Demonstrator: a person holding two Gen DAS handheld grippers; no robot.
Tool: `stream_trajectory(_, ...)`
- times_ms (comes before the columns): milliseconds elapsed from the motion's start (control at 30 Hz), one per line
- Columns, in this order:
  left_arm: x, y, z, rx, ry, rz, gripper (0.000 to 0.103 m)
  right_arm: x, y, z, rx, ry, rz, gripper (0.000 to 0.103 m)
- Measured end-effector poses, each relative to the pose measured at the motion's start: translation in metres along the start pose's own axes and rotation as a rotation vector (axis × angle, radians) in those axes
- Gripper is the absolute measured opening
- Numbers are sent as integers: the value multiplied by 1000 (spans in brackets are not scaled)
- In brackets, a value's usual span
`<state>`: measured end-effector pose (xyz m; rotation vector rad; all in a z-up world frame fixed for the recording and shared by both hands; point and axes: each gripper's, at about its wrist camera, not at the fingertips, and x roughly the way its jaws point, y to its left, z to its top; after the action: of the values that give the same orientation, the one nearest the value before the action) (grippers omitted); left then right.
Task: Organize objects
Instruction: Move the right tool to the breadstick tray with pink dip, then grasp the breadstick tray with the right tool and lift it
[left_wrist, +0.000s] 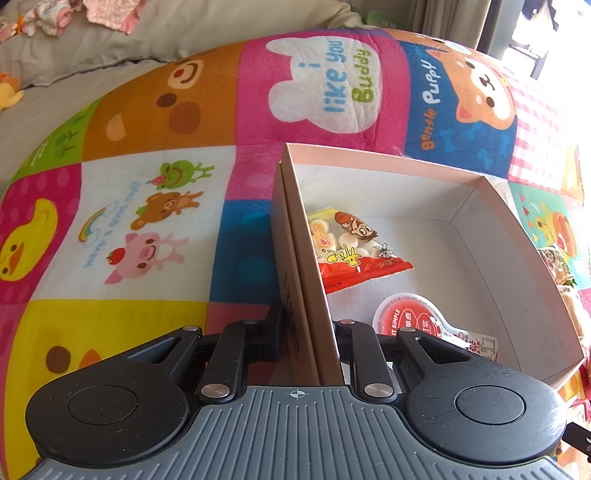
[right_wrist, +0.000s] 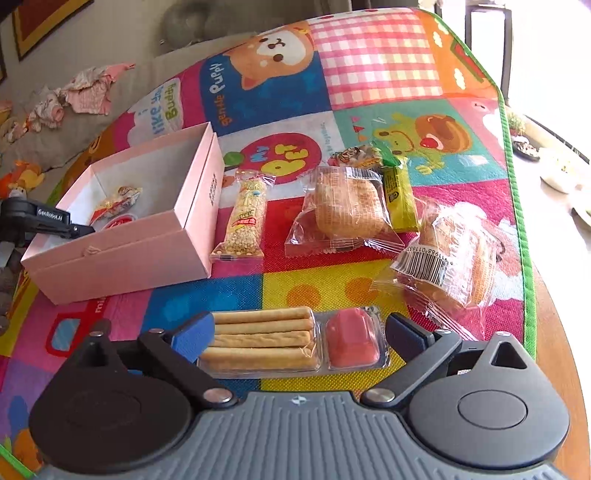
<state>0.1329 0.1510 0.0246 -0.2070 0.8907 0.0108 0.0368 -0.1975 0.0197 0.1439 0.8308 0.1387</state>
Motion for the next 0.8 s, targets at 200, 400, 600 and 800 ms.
stream_trajectory(200,0,2,-1,-3,-5,-10,20,-15,11,-1,-81,-32,-9,101)
stream_trajectory(400,0,2,-1,-7,-6,-11,21,-46,41,-12,-274,-79,120,101)
stream_trajectory(600,0,2,0,-6,1,-11,21,-5,74,3,-290,-74,129,100)
stream_trajectory(800,0,3,0,-6,-1,-16,21,2,87,-11,-351,-3,212,99)
